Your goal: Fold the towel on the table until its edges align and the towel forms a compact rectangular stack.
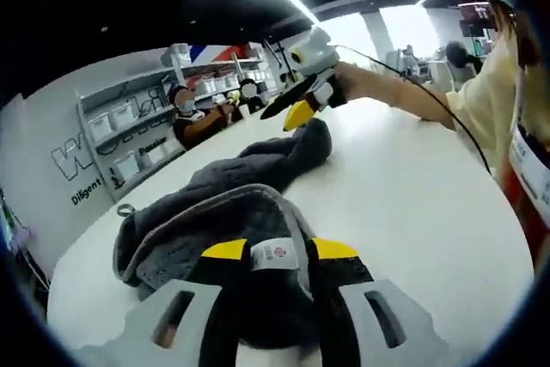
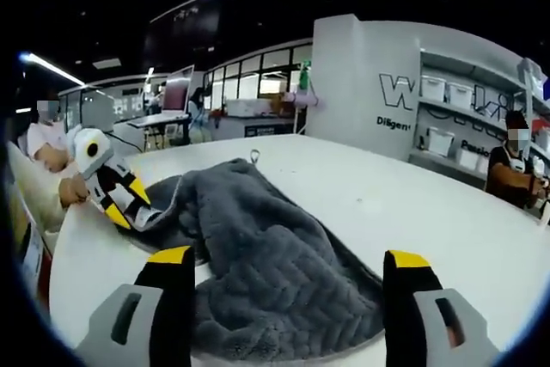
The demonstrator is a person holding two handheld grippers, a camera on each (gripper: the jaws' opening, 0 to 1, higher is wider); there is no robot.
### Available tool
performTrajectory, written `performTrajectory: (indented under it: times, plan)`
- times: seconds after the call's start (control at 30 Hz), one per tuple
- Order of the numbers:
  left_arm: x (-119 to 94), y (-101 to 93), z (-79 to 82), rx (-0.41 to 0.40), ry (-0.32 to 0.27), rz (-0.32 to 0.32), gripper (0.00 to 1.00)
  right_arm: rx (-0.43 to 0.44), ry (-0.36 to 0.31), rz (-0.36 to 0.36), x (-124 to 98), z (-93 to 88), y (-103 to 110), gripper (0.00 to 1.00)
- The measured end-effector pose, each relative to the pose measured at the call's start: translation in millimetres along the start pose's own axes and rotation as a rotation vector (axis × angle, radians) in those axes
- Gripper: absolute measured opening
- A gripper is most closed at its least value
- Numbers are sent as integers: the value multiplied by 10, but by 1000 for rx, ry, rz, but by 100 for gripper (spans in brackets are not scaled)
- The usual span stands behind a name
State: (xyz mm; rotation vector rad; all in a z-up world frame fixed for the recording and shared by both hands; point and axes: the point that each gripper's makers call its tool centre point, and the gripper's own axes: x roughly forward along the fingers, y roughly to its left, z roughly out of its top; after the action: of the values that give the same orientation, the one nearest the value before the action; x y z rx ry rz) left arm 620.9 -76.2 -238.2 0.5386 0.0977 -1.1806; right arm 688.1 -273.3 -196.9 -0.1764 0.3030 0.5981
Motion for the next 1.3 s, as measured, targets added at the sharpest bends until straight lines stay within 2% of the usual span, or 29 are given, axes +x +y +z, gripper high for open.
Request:
performTrajectory:
  times: [0.07, 0.2, 0.33, 0.5, 0.63, 0.73, 0.9, 1.07, 1.3]
  plan:
    - [2, 6, -17, 8, 12, 1, 23, -1, 3, 3, 6, -5, 7, 92]
    - [6, -5, -36, 18, 20, -3, 11, -4, 9, 6, 18, -19, 19, 91]
    - [11, -24, -63, 13, 31, -16, 6, -7, 16, 7, 27, -37, 21, 91]
    - [9, -42, -64, 12, 32, -26, 7, -7, 21, 11, 35, -48, 32, 91]
    - [26, -101, -64, 3, 28, -51, 16, -10, 21, 13, 34, -42, 35, 91]
    - [43, -104, -91, 46, 44, -40, 20, -12, 21, 14, 30, -39, 42, 91]
    - [34, -140, -80, 77, 52, -54, 23, -16, 21, 16, 26, -27, 34, 91]
    - [45, -119, -157, 134, 109, -31, 22, -20, 23, 16, 24, -31, 36, 90]
    - [58, -161, -178, 87, 113, -59, 13, -19, 24, 7, 29, -34, 12, 88]
